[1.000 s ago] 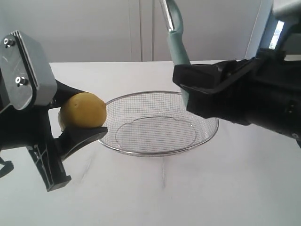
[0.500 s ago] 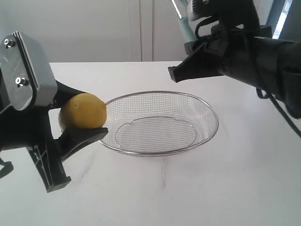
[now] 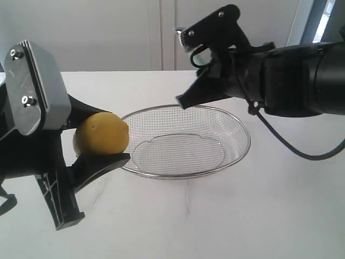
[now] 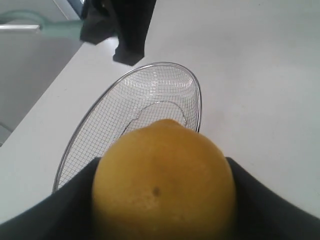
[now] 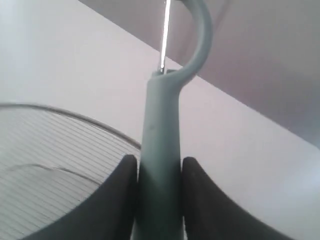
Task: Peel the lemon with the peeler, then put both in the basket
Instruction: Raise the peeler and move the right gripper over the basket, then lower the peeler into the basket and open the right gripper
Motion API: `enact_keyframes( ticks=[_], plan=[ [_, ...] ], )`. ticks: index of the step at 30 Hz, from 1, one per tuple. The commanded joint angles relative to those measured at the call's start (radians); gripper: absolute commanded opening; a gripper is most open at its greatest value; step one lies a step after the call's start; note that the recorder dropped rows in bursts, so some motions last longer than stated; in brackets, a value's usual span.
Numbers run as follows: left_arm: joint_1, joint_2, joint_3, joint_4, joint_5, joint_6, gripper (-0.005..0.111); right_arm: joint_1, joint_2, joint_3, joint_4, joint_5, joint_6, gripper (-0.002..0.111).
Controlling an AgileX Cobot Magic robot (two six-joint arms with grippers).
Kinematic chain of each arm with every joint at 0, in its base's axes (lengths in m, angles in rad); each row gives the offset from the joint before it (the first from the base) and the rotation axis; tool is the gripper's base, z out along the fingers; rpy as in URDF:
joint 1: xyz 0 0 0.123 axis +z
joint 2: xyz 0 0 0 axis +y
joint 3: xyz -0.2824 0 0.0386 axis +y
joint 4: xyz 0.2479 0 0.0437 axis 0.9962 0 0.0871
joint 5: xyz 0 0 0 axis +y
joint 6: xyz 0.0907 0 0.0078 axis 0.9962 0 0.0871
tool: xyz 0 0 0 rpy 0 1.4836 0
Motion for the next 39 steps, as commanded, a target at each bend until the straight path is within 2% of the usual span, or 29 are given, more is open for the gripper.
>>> enact_keyframes(
  ticks=[1, 2, 4, 5, 6, 7, 8, 16, 29, 32, 39],
  plan=[
    [-0.007, -0.007, 0.004, -0.013, -0.002, -0.006, 0.000, -0.096, 0.016, -0.016, -0.009, 0.397, 0.187, 0.000],
    [-0.007, -0.007, 0.004, -0.013, -0.002, -0.006, 0.000, -0.123, 0.024, -0.018, -0.042, 0.466, 0.256, 0.000],
    [-0.007, -0.007, 0.004, -0.013, -0.002, -0.006, 0.000, -0.202, 0.056, -0.062, -0.487, 0.652, 0.690, 0.000],
    [-0.007, -0.007, 0.004, -0.013, -0.002, -0.006, 0.000, -0.236, 0.089, -0.121, -0.899, 0.743, 1.089, 0.000],
    [-0.007, -0.007, 0.004, -0.013, -0.002, -0.006, 0.000, -0.241, 0.103, -0.152, -1.121, 0.780, 1.273, 0.000],
    [-0.007, -0.007, 0.004, -0.013, -0.002, -0.006, 0.000, -0.241, 0.119, -0.193, -1.459, 0.826, 1.546, 0.000],
    [-0.007, -0.007, 0.004, -0.013, -0.002, -0.006, 0.000, -0.241, 0.126, -0.212, -1.559, 0.840, 1.630, 0.000],
    [-0.007, -0.007, 0.004, -0.013, 0.000, -0.006, 0.000, -0.241, 0.289, -0.220, -1.503, 0.819, 1.633, 0.000],
    [-0.027, -0.007, 0.004, -0.013, 0.000, -0.006, 0.000, -0.185, 0.415, -0.220, -1.466, 0.752, 1.633, 0.000],
    [-0.027, -0.007, 0.004, -0.013, 0.000, -0.006, 0.000, -0.164, 0.415, -0.220, -1.459, 0.786, 1.641, 0.009],
    [-0.027, -0.007, 0.004, -0.013, 0.004, -0.006, 0.000, -0.146, 0.415, -0.220, -1.457, 0.833, 1.780, 0.009]
  ],
)
